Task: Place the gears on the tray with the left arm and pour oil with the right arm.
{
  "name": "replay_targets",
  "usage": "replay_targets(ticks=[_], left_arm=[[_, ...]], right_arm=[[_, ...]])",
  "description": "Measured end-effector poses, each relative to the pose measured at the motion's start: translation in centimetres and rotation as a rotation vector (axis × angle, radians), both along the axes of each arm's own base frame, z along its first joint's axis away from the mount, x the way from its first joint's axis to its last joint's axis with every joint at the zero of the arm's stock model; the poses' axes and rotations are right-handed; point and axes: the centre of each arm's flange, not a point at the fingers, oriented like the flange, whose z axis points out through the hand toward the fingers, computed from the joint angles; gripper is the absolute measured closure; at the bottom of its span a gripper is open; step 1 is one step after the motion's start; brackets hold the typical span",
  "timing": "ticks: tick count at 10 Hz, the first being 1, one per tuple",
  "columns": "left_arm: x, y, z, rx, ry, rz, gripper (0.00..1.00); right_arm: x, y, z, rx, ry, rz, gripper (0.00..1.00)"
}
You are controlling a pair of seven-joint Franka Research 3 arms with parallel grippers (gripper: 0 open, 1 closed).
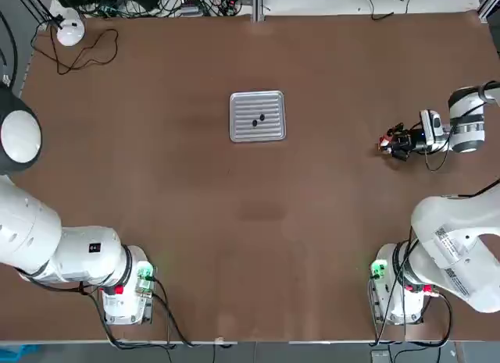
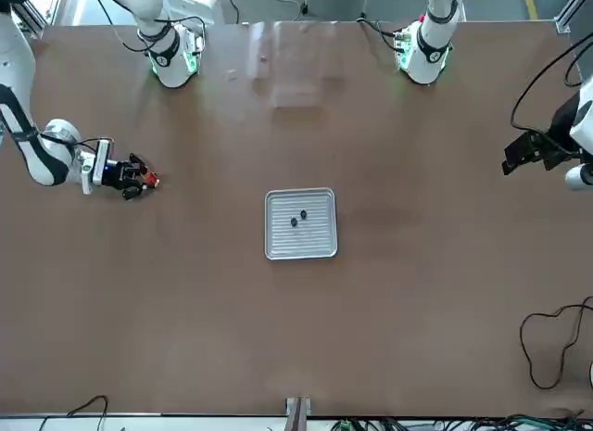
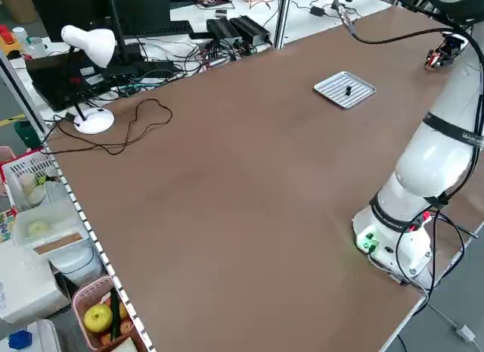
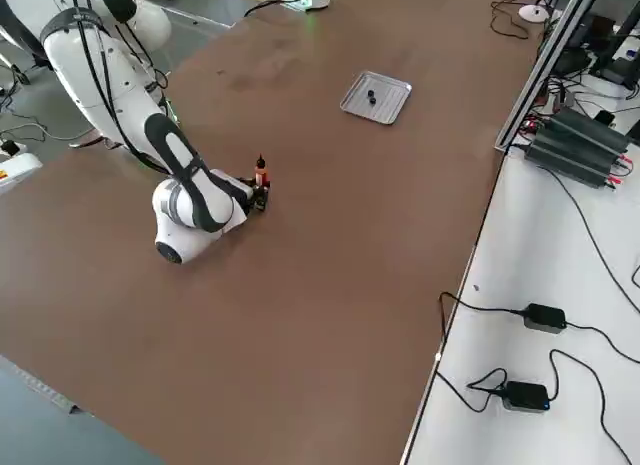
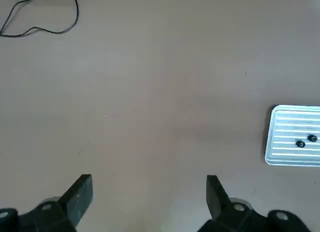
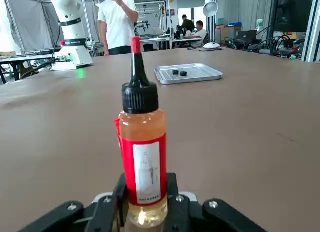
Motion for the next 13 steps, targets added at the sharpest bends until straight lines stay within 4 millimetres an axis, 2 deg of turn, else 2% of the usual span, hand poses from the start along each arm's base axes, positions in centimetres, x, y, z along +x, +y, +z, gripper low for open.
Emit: replay_targets(ticks=[2,6,7,8,11,13], left_arm=[[0.00,-0.01,0.00,0.000,0.000,0.000,0.00],[0.00,-0.02,0.00,0.000,0.000,0.000,0.00],[0.00,-0.02,0.00,0.000,0.000,0.000,0.00],[0.00,-0.02,0.00,0.000,0.000,0.000,0.00],[0.00,-0.02,0.02,0.000,0.000,0.000,0.00],[0.00,-0.03,0.07,0.000,-0.001,0.000,0.00]], right_arm=[[0.03,0.06,-0.13,0.002,0.001,0.000,0.58],[0.19,0.02,-0.28,0.000,-0.001,0.000,0.55],[0.22,0.00,-0.27,0.000,-0.002,0.000,0.52],[0.23,-0.01,-0.26,0.000,-0.002,0.000,0.46],[0.41,-0.13,-0.16,0.000,-0.006,0.000,0.04],[0.60,-0.20,0.07,0.011,-0.003,0.001,0.00]])
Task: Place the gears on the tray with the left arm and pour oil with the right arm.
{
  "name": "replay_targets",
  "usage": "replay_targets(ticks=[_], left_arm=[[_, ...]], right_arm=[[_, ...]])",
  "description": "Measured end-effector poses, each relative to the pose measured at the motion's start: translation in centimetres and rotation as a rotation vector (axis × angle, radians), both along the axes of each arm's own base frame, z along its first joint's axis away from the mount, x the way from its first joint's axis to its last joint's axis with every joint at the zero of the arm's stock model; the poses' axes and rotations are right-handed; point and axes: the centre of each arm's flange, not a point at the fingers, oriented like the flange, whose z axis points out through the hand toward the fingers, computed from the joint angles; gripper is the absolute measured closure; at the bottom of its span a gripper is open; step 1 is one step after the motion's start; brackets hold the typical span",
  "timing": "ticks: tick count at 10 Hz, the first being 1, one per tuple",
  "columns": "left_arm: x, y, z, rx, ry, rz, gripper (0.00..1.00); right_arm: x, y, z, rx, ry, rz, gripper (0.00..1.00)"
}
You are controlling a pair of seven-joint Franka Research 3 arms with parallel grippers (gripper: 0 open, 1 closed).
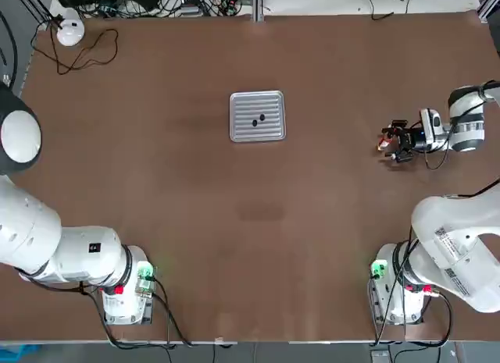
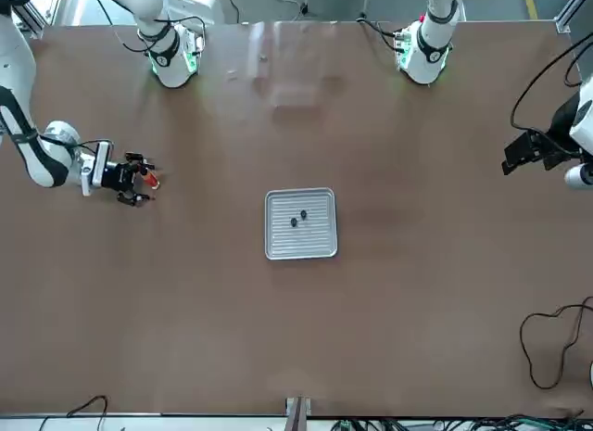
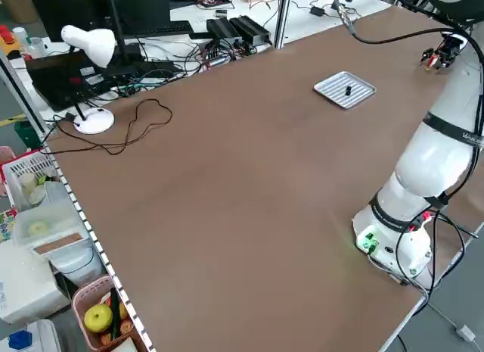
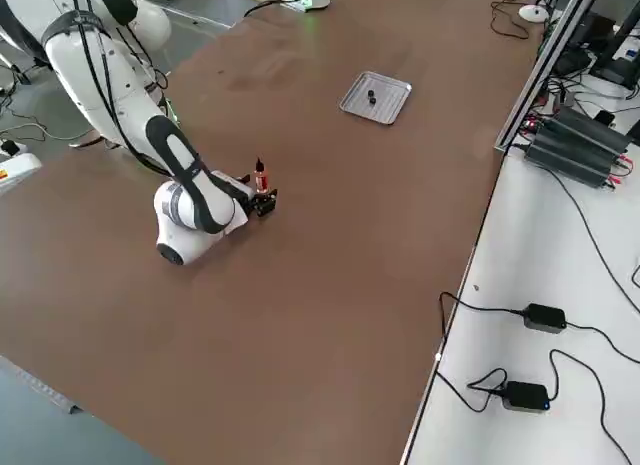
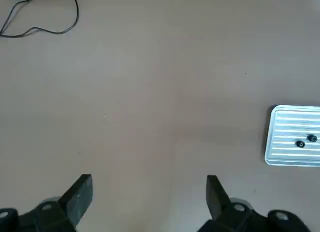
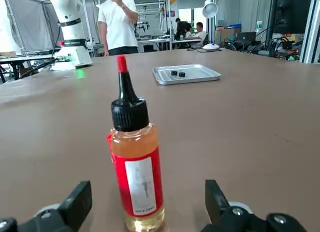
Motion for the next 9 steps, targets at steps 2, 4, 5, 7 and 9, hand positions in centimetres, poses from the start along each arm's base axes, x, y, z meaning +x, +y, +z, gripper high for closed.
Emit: replay_targets(ticks=[2,4,5,7,9], left_arm=[[0.0,0.0,0.0,0.000,-0.001,0.000,0.00],[0.0,0.0,0.1,0.000,-0.002,0.000,0.00],[0.0,0.0,0.2,0.000,-0.004,0.001,0.00],[0.0,0.0,0.4,0.000,-0.008,0.001,0.00],[0.0,0.1,0.5,0.000,-0.009,0.001,0.00]], right_arm=[[0.5,-0.3,0.6,0.007,-0.005,0.003,0.00],[1.0,-0.9,1.9,-0.002,-0.012,0.011,0.00],[1.1,-1.2,2.5,-0.009,-0.017,0.017,0.00],[1.4,-1.7,4.0,-0.028,-0.018,0.033,0.00],[1.7,-2.5,6.3,-0.056,-0.015,0.056,0.00]])
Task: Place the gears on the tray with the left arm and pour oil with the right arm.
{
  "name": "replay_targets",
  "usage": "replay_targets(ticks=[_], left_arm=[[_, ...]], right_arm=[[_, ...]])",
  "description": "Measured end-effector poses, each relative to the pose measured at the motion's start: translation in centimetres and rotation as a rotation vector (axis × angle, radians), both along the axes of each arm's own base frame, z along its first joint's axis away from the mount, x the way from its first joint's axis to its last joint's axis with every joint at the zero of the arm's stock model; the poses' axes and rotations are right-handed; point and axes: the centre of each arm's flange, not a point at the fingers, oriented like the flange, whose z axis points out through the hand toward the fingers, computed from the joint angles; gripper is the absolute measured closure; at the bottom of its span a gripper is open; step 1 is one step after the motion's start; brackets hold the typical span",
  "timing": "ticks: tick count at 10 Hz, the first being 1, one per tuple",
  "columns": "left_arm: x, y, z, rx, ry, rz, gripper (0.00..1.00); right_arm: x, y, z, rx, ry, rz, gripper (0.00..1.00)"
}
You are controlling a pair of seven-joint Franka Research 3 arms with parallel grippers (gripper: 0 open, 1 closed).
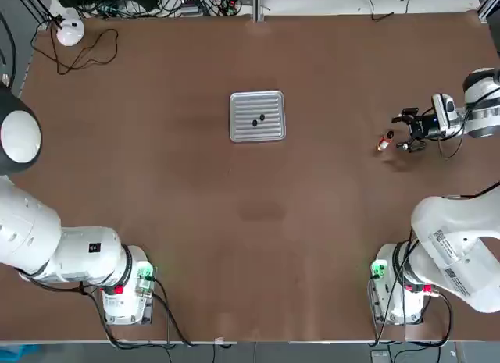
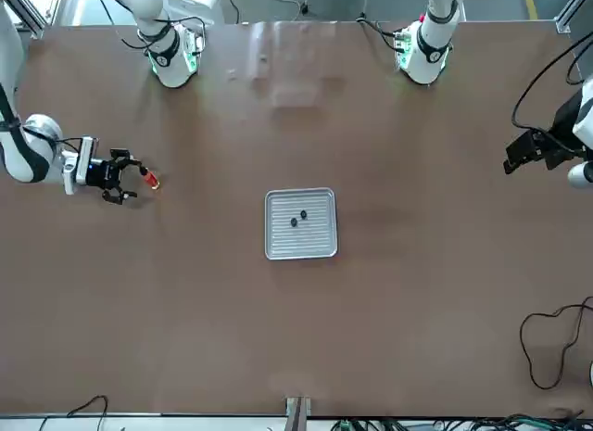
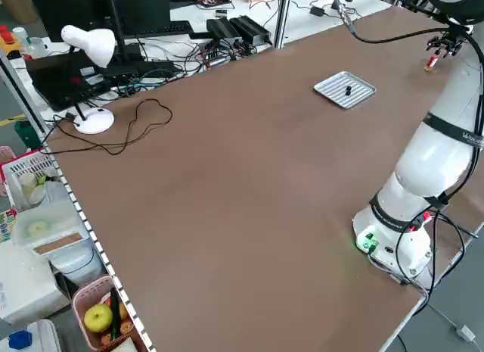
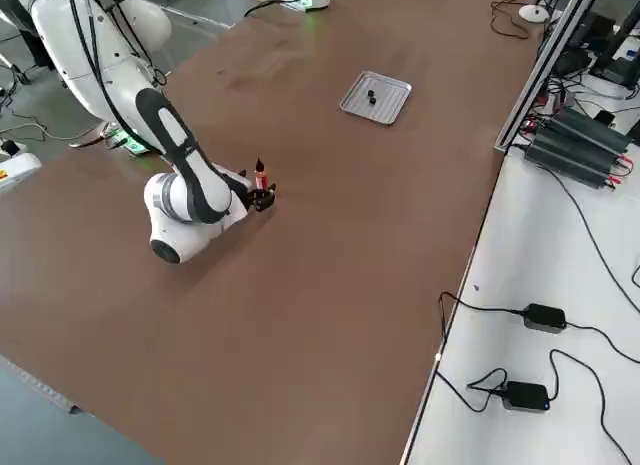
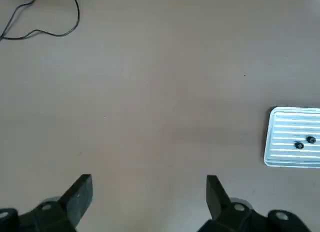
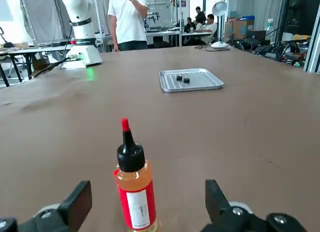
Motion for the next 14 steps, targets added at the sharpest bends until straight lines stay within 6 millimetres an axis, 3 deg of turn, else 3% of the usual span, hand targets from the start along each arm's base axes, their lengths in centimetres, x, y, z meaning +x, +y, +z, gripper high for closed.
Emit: replay_targets(ticks=[6,10,14], left_arm=[[0.0,0.1,0.1,0.000,-0.002,0.002,0.00],[0.0,0.1,0.1,0.000,-0.002,0.003,0.00],[0.0,0.3,0.1,0.000,-0.002,0.005,0.00]], right_arm=[[1.7,-0.7,8.0,-0.095,0.160,-0.019,0.00],[7.0,1.9,13.4,-0.188,0.238,-0.007,0.00],[11.3,5.9,16.5,-0.245,0.318,0.004,0.00]])
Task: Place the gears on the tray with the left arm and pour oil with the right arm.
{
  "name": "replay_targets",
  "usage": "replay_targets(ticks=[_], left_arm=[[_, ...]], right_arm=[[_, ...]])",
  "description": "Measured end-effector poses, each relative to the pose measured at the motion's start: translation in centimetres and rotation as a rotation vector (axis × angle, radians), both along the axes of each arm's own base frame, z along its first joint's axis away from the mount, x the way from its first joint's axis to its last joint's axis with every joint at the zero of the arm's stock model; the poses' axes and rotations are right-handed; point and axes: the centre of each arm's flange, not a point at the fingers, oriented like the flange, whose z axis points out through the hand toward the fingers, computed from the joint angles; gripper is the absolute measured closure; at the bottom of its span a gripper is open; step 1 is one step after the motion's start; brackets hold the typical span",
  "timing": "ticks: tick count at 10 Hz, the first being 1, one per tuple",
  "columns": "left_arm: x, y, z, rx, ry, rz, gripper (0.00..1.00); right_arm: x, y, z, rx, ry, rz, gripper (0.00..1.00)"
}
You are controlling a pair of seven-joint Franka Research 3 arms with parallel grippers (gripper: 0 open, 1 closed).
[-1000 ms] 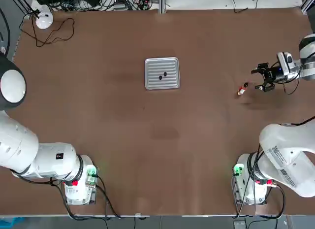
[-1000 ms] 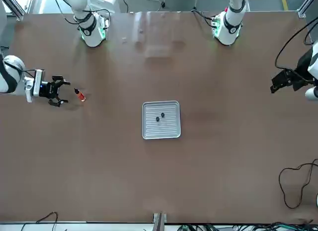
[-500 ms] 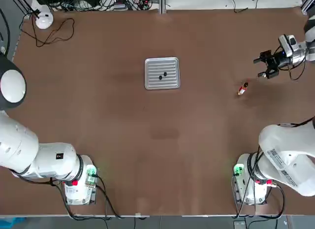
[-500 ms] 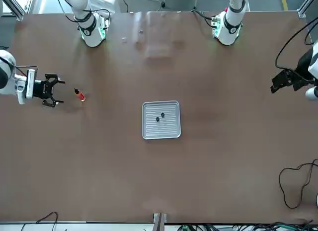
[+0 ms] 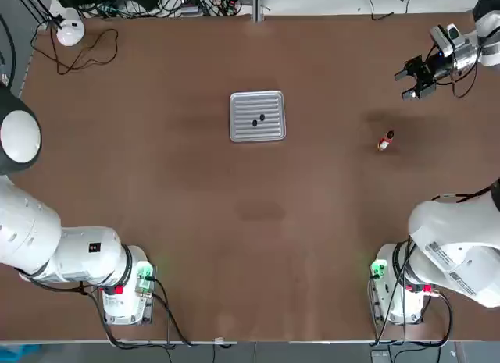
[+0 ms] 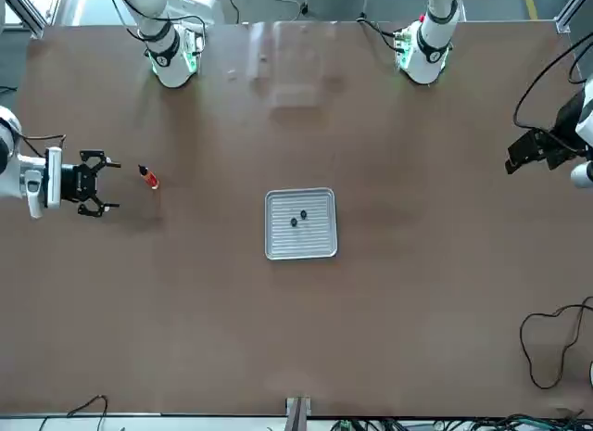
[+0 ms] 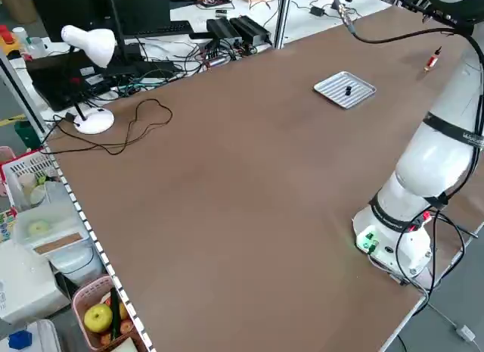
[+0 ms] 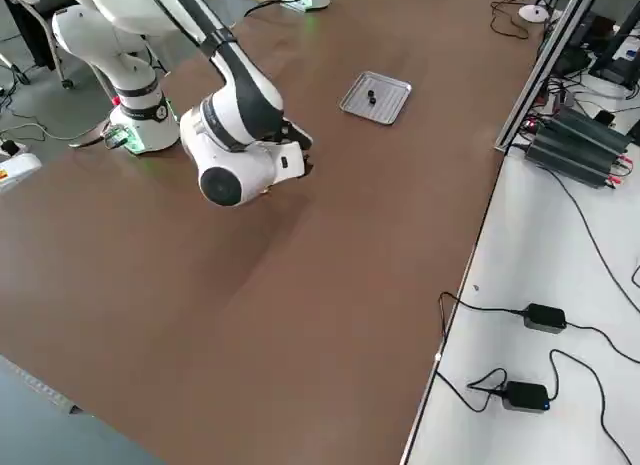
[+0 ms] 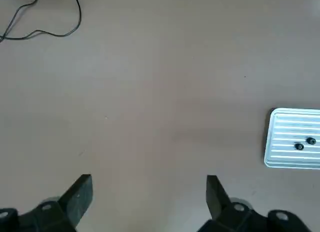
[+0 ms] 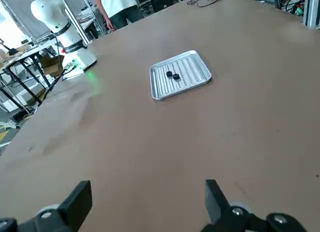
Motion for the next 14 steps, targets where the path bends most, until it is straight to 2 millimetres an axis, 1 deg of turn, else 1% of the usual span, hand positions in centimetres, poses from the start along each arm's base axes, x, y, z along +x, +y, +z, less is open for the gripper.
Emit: replay_targets(ticks=[2,4,6,7,9,11,14], left_arm=[[0.0,0.0,0.0,0.000,-0.001,0.001,0.00],[0.0,0.1,0.1,0.000,-0.001,0.002,0.00],[0.0,0.2,0.1,0.000,-0.001,0.003,0.00],[0.0,0.2,0.1,0.000,-0.001,0.003,0.00],[0.0,0.2,0.1,0.000,-0.002,0.004,0.00],[0.0,0.2,0.1,0.000,-0.002,0.004,0.00],[0.0,0.2,0.1,0.000,-0.002,0.004,0.00]], right_arm=[[2.4,1.5,2.4,-0.040,0.034,-0.019,0.00],[4.5,3.4,4.7,-0.076,0.080,-0.044,0.00],[6.0,6.4,6.5,-0.116,0.126,-0.053,0.00],[6.6,7.7,7.4,-0.154,0.149,-0.065,0.00],[7.6,9.4,9.2,-0.252,0.187,-0.102,0.00],[8.4,11.2,11.4,-0.327,0.224,-0.158,0.00],[9.4,12.9,14.1,-0.371,0.269,-0.300,0.00]])
